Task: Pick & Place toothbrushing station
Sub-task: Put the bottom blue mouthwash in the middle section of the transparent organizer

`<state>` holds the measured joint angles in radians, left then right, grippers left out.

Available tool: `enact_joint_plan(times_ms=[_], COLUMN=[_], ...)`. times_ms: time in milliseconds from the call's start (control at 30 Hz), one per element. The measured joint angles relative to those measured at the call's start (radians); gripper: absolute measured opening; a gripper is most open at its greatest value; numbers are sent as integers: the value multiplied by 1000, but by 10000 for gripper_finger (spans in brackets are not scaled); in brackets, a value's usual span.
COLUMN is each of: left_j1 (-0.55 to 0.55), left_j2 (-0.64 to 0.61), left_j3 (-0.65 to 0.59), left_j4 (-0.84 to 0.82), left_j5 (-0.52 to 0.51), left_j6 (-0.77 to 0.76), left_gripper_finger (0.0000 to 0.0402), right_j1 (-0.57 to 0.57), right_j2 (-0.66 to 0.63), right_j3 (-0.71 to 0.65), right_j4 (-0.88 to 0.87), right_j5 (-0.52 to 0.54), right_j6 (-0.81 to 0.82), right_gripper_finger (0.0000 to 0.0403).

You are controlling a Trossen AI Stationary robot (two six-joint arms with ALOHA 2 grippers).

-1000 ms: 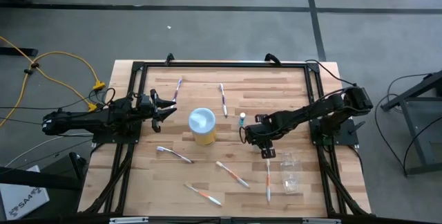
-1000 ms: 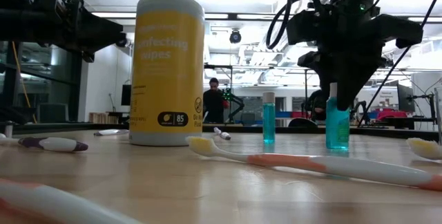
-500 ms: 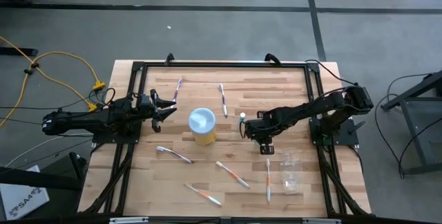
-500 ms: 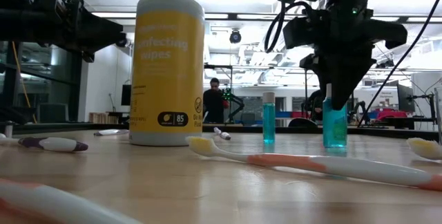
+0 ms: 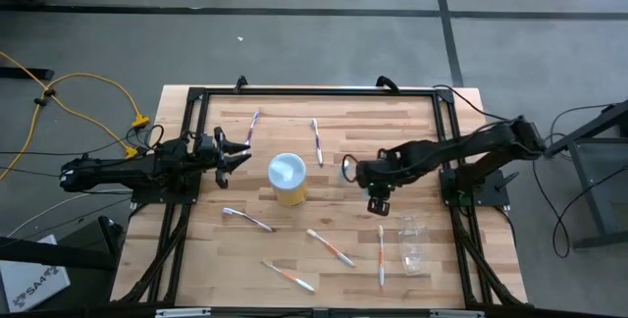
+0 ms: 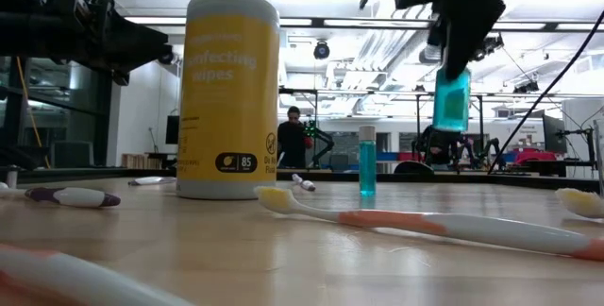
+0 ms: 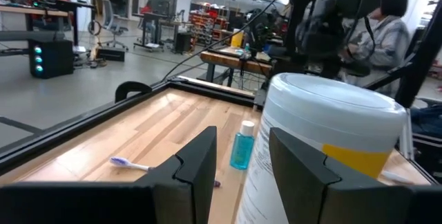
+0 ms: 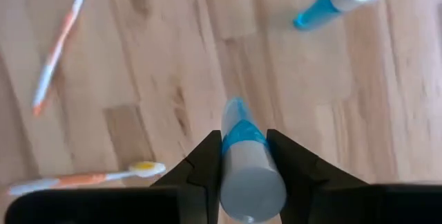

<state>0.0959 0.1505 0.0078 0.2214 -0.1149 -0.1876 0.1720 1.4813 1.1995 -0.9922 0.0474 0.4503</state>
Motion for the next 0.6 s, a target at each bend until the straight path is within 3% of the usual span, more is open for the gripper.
enact_joint_plan(times_ms=[400, 600], left_j1=[0, -1], left_j2=[0, 0], left_j3=[0, 0], left_j4=[0, -18], left_j5=[35, 35], left_j6=[-4, -5], left_gripper_finger=[130, 130], right_j1=[232, 342], right_j2=[-135, -138], right_j3=[0, 0], right_j4=[-132, -218], right_j5=[158, 152], right_j6=[565, 770], right_gripper_finger=[86, 86])
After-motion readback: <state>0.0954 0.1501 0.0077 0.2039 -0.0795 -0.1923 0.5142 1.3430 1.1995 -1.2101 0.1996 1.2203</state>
